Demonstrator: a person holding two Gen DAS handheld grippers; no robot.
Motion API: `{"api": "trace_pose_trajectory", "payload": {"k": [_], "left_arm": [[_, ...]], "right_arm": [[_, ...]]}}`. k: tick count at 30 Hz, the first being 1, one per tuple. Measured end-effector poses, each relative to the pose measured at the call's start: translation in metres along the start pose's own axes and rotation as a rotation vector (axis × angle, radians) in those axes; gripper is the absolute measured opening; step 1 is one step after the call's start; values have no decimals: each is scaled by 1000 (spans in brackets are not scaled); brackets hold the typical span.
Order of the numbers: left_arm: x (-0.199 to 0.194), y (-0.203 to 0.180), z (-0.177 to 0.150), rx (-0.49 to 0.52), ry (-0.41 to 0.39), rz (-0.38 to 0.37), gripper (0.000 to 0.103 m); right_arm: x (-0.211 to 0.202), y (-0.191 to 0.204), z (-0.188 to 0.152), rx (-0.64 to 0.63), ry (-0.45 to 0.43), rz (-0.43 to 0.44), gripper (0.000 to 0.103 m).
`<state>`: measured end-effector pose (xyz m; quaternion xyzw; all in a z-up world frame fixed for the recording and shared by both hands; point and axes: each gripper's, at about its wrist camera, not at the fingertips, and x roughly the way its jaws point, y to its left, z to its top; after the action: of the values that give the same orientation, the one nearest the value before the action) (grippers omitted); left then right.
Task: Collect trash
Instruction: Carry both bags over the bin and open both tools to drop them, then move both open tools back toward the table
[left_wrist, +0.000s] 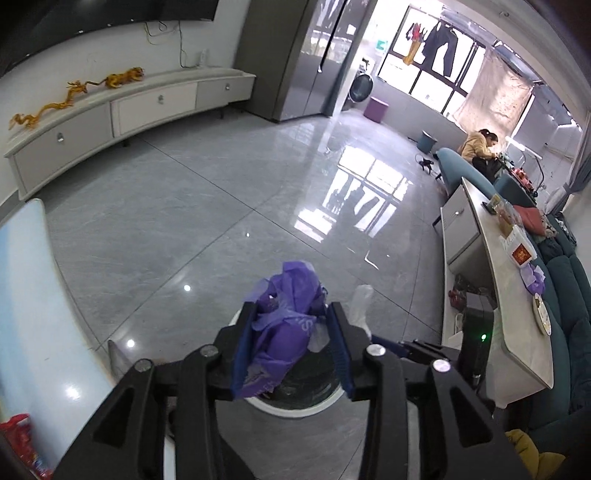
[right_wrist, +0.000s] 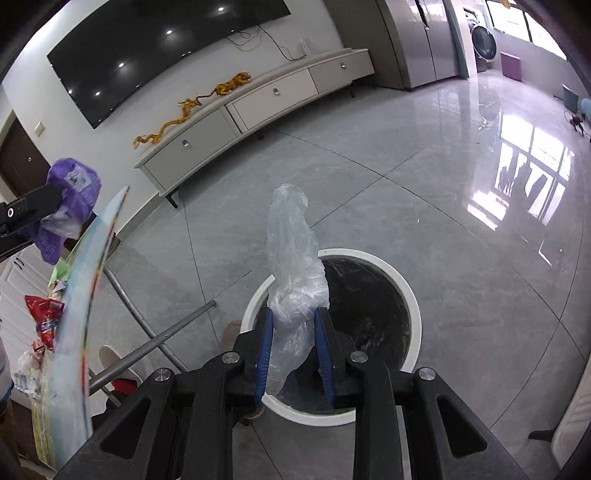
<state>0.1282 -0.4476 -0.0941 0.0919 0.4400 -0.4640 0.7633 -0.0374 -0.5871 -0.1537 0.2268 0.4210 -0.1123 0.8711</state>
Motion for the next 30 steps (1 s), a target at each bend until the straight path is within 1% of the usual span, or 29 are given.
{"api": "trace_pose_trajectory", "payload": {"k": [2, 3, 4, 6, 8, 12, 16, 21, 23, 26, 28, 30], "left_arm": [[17, -3, 2, -5, 17, -13, 55], [24, -5, 4, -7, 22, -15, 56], [29, -6, 6, -7, 27, -16, 57], [36, -7, 7, -6, 38, -11, 57], [38, -10, 7, -1, 41, -10, 57], [29, -15, 3, 14, 26, 13, 57], [5, -14, -3, 19, -11, 49, 57], [-41, -9, -13, 19, -84, 102, 57], [-66, -6, -20, 15, -129, 131, 57], [-103, -1, -35, 17, -197, 199, 58], [-131, 4, -48, 10, -245, 244, 66], [-156, 13, -61, 2, -286, 283, 68]], "right_arm": [[6, -6, 0, 10, 11, -10, 28], [9, -9, 1, 16, 17, -15, 34], [10, -11, 1, 21, 19, -19, 40], [10, -14, -2, 29, 20, -26, 43], [10, -15, -2, 37, 21, -35, 44], [2, -16, -3, 49, 9, -48, 45], [-14, -14, -3, 55, -25, -57, 45], [-51, 4, 3, 34, -97, -54, 46], [-70, 19, 5, 11, -135, -47, 47], [-92, 43, 10, -27, -184, -29, 49], [-107, 62, 13, -57, -217, -12, 50], [-122, 84, 15, -92, -249, 8, 51]]}}
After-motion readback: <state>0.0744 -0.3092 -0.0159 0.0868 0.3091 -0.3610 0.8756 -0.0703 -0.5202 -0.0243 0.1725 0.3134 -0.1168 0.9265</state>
